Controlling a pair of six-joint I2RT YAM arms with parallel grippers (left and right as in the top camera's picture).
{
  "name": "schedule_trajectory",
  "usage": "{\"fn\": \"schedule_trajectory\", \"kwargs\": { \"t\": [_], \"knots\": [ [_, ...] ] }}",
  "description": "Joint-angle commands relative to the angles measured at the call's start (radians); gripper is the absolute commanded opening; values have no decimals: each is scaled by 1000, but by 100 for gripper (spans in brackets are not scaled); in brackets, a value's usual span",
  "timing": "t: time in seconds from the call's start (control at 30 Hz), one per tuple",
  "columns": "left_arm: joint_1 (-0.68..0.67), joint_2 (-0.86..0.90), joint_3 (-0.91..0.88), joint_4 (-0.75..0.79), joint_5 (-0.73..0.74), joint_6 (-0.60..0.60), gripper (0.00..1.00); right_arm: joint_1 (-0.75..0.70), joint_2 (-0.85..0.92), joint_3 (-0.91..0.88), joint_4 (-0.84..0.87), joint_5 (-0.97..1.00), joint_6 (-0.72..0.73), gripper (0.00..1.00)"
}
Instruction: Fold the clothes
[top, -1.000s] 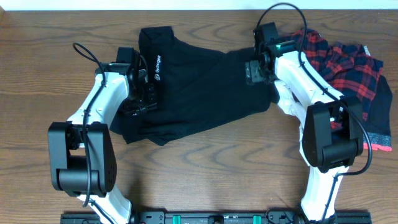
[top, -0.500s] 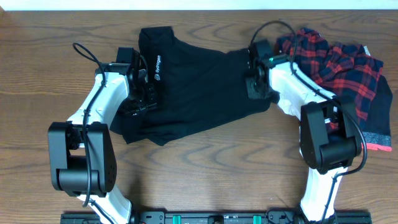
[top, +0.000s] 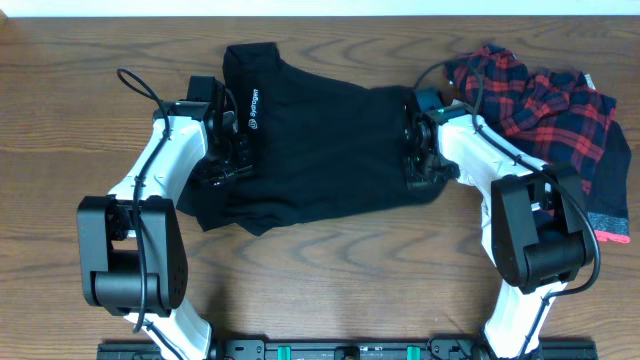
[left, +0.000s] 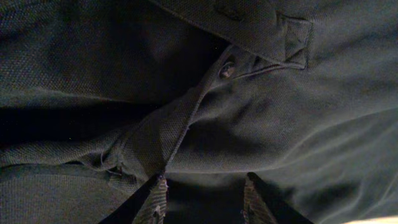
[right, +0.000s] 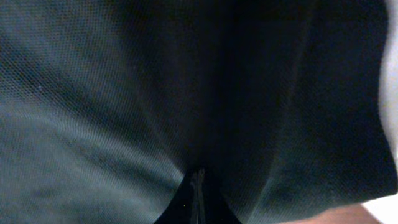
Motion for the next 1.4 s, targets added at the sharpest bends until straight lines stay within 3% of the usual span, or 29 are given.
{"fn": "schedule_trajectory", "kwargs": {
  "t": [0.0, 0.2, 0.37, 0.63, 1.03, 1.23, 1.37],
  "knots": [
    [-2, 8, -11, -2, -8, 10, 42, 4, 50, -60, -87, -121, 26, 1],
    [-1, 8, -11, -2, -9, 9, 42, 4, 50, -60, -236, -201, 26, 1],
    [-1, 8, -11, -2, -9, 9, 41, 4, 50, -60, -257, -201, 26, 1],
    [-1, 8, -11, -3, -8, 9, 41, 3, 41, -23, -78, -200, 26, 1],
    [-1, 8, -11, -3, -8, 10, 42, -3, -30, 364, -76, -5, 26, 6],
    [-2, 8, -11, -3, -8, 9, 41, -14, -21, 377, -14, 31, 26, 10],
    [-2, 8, -11, -3, -8, 9, 42, -31, -2, 377, 136, 127, 0, 15]
  ]
}}
